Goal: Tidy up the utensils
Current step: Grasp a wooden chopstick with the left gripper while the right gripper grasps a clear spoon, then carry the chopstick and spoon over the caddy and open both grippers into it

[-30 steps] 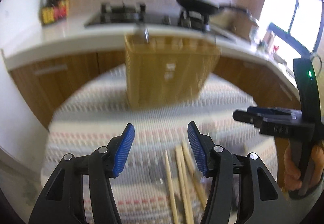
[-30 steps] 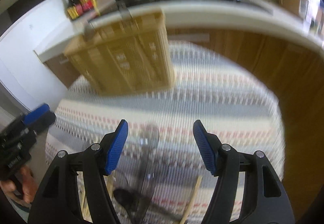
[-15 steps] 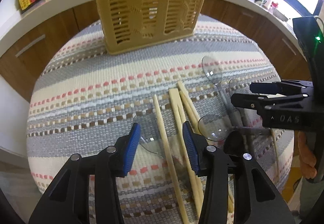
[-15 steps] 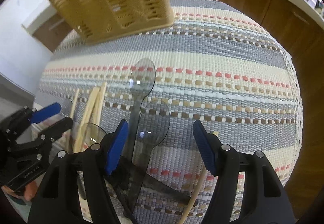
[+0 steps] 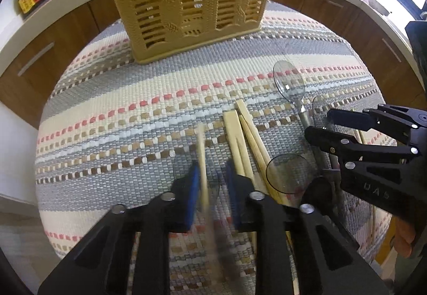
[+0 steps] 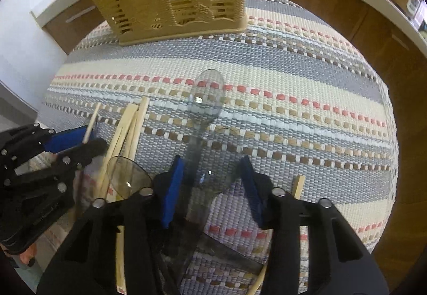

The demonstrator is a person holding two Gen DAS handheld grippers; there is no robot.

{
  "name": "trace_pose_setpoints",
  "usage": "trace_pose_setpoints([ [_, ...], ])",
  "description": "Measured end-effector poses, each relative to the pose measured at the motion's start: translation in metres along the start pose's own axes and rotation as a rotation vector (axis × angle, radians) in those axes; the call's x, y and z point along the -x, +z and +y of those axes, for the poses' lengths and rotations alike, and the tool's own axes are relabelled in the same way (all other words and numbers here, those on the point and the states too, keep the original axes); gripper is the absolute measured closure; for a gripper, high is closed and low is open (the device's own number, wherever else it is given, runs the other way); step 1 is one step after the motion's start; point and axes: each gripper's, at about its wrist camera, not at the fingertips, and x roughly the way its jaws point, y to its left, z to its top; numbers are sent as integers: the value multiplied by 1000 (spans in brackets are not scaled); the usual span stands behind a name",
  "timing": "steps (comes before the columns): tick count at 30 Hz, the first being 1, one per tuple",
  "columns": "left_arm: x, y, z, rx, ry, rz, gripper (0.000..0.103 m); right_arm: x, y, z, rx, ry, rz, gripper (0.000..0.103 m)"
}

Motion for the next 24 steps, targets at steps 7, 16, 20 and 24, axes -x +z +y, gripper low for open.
trace_pose_setpoints([
  [7,5,-6,1,14,-1,-20,99,0,2,-1,4,27,-14,72],
  [16,35,-10,15,77,-70,-127,100,30,1,-22,-7,116,-113,72],
  [20,56,-11,21,97,-121,-209,101,52,4,-24,24,129,-196,72],
  [24,81,-13,23,97,-134,-306,101,68,4,-21,43,149,-267,72],
])
